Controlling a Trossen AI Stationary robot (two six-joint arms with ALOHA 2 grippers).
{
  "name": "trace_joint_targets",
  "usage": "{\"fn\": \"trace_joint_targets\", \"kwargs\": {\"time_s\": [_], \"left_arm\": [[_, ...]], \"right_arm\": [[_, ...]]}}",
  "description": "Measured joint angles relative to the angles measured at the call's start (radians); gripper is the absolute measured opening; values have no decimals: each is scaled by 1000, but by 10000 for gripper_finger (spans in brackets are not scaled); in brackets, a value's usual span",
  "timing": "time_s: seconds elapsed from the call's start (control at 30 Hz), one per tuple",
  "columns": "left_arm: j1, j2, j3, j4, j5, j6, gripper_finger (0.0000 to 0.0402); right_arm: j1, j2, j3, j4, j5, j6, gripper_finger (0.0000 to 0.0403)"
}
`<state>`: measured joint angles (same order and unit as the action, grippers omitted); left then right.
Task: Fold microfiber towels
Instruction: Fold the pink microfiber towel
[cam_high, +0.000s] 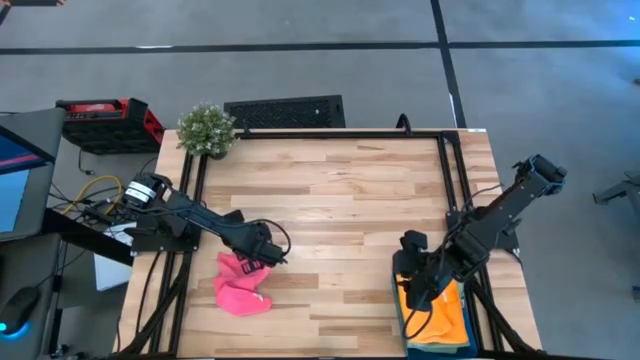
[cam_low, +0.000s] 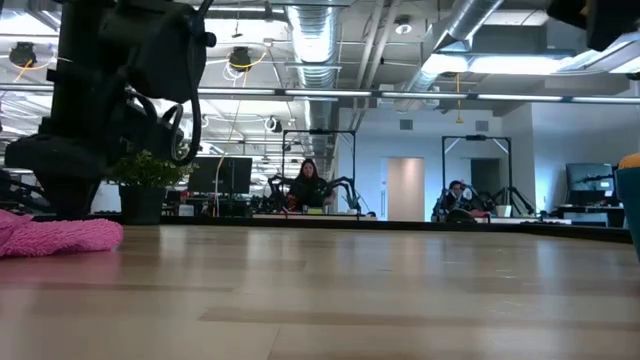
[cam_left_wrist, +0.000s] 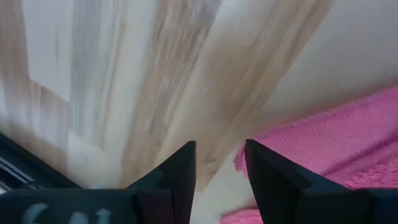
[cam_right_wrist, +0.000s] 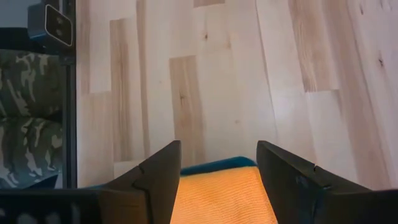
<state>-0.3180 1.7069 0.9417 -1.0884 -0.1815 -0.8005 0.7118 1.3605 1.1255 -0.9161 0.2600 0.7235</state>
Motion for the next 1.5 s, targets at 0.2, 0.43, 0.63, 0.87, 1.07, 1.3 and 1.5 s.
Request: {"fn": "trace_joint_targets", "kwargs": {"time_s": [0.2, 0.43, 0.63, 0.87, 1.07, 1.3, 1.5], "left_arm": [[10, 0, -23, 6, 15, 36, 131], [12, 0, -28, 6, 51, 58, 131], [16, 0, -28, 43, 48, 133, 131], [38, -2, -58, 77, 98, 152, 109], [37, 1, -45, 88, 81, 217, 11], [52, -45, 68, -1, -14, 290, 2], [95, -132, 210, -81, -85, 379, 1]], "right_arm": [[-8, 0, 0, 0, -1, 0, 233], [-8, 0, 0, 0, -1, 0, 233], [-8, 0, 0, 0, -1, 0, 233], [-8, 0, 0, -6, -1, 0, 233], [-9, 0, 0, -8, 0, 0, 233], [-68, 0, 0, -1, 73, -47, 233], [-162, 0, 0, 84, 164, -244, 233]]}}
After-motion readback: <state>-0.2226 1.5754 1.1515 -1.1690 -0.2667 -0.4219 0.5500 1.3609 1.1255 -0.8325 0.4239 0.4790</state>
